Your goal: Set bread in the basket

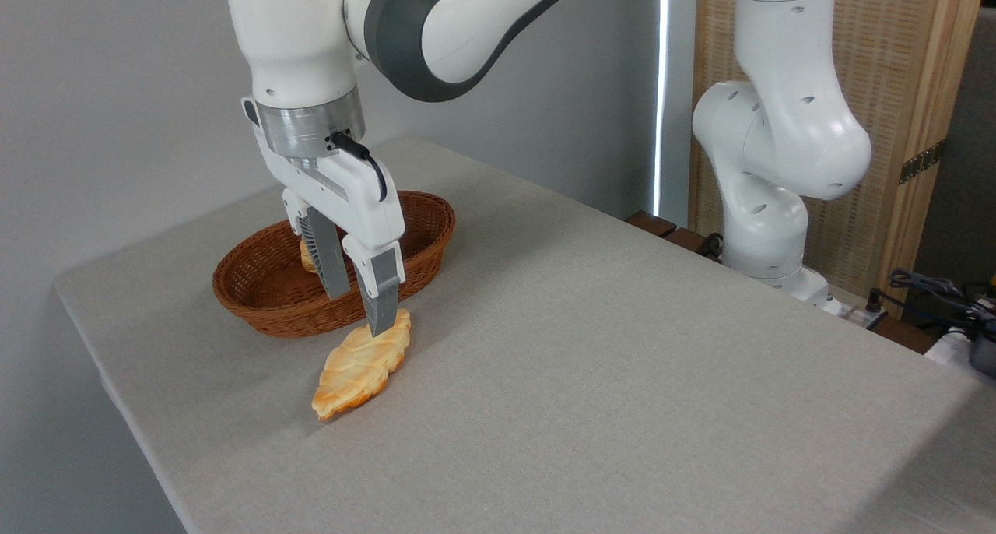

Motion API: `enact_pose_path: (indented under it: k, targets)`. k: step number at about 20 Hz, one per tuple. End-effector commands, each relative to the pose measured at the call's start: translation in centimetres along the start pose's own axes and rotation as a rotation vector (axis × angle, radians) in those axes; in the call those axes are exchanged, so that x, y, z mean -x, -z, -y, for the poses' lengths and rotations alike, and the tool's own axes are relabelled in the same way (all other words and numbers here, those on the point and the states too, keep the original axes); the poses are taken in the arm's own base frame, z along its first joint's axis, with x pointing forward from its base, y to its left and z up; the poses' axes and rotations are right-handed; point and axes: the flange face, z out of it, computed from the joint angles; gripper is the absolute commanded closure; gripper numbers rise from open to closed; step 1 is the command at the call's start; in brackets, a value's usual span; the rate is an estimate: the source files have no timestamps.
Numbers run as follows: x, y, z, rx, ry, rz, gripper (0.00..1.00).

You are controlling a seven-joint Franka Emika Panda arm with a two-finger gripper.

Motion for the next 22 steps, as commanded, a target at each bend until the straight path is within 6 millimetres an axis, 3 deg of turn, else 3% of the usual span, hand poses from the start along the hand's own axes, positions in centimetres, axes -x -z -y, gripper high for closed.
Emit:
enact_pose_path:
  k: [1,10,16,22]
  targets:
    - [0.0,0.1,0.0,-0.012,-0.002,0.008,0.0]
    - [0.2,-0.6,-0.3,0.007,-0.006,0.041,0.0]
    - [0.5,0.5,-0.7,0.014,-0.007,0.04,0.0]
    - [0.0,0.1,-0.9,0.009,0.0,0.039,0.0]
